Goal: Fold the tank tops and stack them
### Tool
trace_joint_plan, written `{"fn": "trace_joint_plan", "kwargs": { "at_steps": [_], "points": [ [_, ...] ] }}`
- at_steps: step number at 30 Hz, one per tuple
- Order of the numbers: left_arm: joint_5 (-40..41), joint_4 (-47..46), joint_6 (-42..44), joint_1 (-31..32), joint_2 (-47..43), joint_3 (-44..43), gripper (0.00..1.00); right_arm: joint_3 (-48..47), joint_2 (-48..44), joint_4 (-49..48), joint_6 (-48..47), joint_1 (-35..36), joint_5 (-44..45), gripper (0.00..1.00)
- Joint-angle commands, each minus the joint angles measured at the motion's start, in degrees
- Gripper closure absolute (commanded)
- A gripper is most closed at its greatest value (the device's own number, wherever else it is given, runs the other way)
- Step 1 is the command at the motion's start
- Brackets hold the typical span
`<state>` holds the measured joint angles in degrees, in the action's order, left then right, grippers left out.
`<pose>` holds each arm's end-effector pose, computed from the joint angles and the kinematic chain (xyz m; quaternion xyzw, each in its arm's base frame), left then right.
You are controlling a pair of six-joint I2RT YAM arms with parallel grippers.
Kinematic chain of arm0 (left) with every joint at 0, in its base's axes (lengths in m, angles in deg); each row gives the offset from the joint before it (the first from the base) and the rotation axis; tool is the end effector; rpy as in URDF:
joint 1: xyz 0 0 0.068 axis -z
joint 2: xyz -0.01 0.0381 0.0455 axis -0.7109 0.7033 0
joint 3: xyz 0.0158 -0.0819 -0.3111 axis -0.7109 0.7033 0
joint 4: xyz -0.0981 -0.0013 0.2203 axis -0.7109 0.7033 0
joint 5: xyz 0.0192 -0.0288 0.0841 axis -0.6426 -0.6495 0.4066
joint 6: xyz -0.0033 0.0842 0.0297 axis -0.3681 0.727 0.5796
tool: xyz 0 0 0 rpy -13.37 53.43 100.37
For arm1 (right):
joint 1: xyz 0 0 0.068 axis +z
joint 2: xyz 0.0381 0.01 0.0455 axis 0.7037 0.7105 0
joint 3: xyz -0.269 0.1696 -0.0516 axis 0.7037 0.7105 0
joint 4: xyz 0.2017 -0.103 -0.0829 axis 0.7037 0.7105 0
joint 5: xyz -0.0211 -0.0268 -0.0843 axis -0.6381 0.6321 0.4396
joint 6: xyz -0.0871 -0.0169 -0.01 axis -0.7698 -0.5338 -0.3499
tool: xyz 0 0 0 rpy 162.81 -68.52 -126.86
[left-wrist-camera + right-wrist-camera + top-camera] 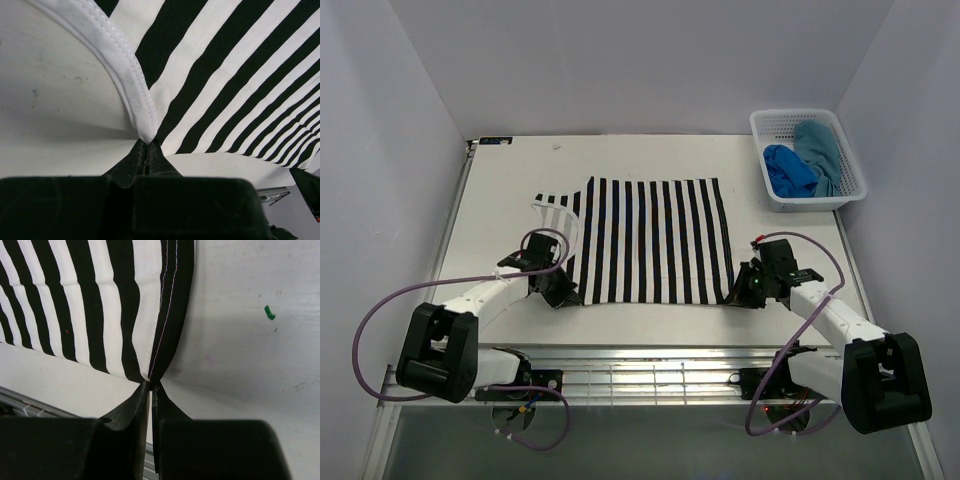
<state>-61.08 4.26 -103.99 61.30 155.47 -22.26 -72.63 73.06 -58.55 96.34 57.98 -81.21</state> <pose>0.1793 -0.0664 0.1718 -0.3033 0.9350 -0.1654 0.0804 0.1665 0.0591 0.1828 0.0862 0.9506 0.2065 0.2152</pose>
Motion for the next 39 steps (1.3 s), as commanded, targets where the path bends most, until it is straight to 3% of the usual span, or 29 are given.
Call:
{"fn": "trace_joint_plan", "kwargs": {
  "at_steps": [1,11,22,39],
  "points": [
    [-1.67,4.6,0.91,0.18,-3.85,0.03,1.0,0.77,-2.88,6.02,-1.67,0.02,-2.22,0.92],
    [0.09,8.3,0.39,0.18,-4.74,-6.11,1.0,-5.55,-2.01,8.67,-1.23,-0.07,-0.55,0.92],
    [1.41,11.29,4.95,0.1,5.54,-19.99,1.0,-15.75,3.88,9.73,-0.35,-0.16,0.68,0.92],
    [4.04,12.35,9.44,-1.4,18.19,-33.71,1.0,-28.49,14.69,9.73,-2.98,-2.97,2.88,0.92]
  ]
}}
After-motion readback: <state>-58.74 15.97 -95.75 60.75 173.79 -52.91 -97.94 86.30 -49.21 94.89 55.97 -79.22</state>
